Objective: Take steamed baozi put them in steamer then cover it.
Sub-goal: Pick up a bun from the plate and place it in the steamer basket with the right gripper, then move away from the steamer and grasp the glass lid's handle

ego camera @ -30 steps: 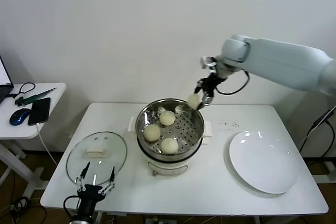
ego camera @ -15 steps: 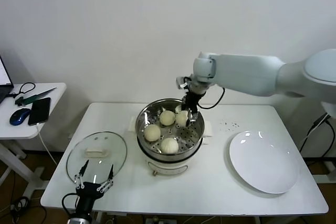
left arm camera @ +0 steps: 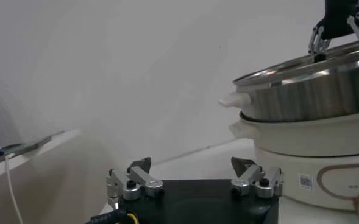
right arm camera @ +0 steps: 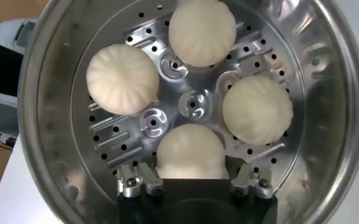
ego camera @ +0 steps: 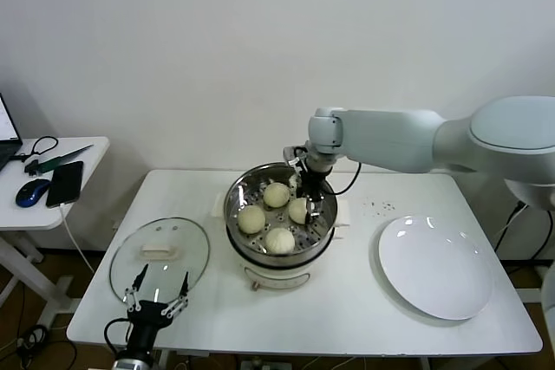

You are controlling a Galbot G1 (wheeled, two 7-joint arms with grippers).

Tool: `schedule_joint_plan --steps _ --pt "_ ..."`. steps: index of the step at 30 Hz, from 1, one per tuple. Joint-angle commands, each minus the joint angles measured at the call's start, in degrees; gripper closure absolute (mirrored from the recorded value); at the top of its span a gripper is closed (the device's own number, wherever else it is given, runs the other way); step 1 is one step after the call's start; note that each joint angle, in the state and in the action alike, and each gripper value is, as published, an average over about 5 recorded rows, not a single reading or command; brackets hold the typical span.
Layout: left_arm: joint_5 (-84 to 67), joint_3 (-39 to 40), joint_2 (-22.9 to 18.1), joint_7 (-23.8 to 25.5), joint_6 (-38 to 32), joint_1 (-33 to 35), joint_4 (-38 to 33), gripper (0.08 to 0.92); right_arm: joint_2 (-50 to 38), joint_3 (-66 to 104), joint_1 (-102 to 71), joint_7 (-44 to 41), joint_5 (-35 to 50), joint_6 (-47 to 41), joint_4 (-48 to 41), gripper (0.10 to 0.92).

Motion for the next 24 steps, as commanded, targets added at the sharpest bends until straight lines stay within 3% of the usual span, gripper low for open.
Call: schedule_joint_plan --steps 1,14,24 --pt "0.01 -0.05 0.06 -0.02 -0.12 0.15 0.1 0.177 0.16 0.31 -0.22 0.18 -1.01 -0.16 0.73 0.24" --pt "0.31 -0.09 0.12 -0.07 0.02 -0.2 0.17 0.177 -11.73 7.7 5.41 2.14 -0.6 2.9 8.04 0.203" --pt "1.56 -1.07 0.01 -0.08 0.18 -0.6 0.17 0.177 -30.89 16.33 -0.99 22.58 4.61 17.21 18.16 0.203"
